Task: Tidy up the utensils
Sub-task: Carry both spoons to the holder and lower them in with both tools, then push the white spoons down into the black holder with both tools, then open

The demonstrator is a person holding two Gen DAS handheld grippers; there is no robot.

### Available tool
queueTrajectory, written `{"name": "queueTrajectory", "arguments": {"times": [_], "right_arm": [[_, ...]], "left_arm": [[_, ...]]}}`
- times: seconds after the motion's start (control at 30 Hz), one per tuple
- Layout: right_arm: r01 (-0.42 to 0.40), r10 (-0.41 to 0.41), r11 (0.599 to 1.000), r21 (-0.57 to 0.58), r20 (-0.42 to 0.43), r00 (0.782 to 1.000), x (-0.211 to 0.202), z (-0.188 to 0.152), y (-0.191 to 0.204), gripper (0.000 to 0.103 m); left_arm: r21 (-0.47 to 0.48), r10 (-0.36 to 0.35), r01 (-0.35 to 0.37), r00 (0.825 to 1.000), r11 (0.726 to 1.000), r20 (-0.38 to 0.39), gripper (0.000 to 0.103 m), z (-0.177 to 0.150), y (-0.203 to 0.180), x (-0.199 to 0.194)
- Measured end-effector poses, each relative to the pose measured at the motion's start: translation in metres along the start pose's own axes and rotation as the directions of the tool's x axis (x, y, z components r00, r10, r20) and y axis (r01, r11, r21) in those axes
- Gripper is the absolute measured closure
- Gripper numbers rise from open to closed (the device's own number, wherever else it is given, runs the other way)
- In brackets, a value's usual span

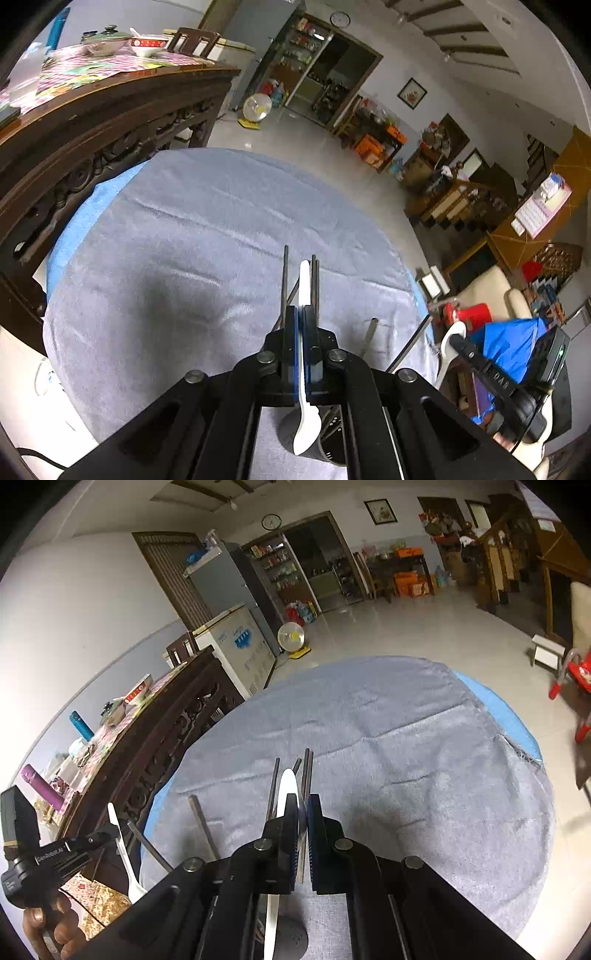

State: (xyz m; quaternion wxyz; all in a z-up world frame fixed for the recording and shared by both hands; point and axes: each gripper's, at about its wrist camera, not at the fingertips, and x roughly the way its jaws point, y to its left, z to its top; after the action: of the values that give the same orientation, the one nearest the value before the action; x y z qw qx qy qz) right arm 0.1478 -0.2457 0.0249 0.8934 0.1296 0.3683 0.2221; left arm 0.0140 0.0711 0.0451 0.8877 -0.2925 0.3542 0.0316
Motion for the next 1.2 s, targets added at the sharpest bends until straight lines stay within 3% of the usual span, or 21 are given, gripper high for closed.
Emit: {"name": "queueTrajectory", "arguments": {"times": [0.3,0.67,1.2], "right_arm": [[0.051,-0.044,0.997,-0.061,0.106,0.993,-0.005,-0.016,0.028,0.098],[0.076,-0.068,0.995,-0.061,0.12,0.99,0.009,-0.036,0.03,0.098],[0.089,-0.071,0.989,-0.122,0.144,0.987,0.025,-0.056,0.041,0.098]], "left_arm": [[-0.011,-0.019,0.02,0.993,1.0,0.115,0.101,-0.024,-0.016,-0.008],[-0.002,-0.004,0.004,0.979,1.0,0.204,0.101,-0.051,-0.025,0.001],[0.036,0.03,-0.039,0.978,0.999,0.207,0.101,-0.072,-0.033,0.023]]}}
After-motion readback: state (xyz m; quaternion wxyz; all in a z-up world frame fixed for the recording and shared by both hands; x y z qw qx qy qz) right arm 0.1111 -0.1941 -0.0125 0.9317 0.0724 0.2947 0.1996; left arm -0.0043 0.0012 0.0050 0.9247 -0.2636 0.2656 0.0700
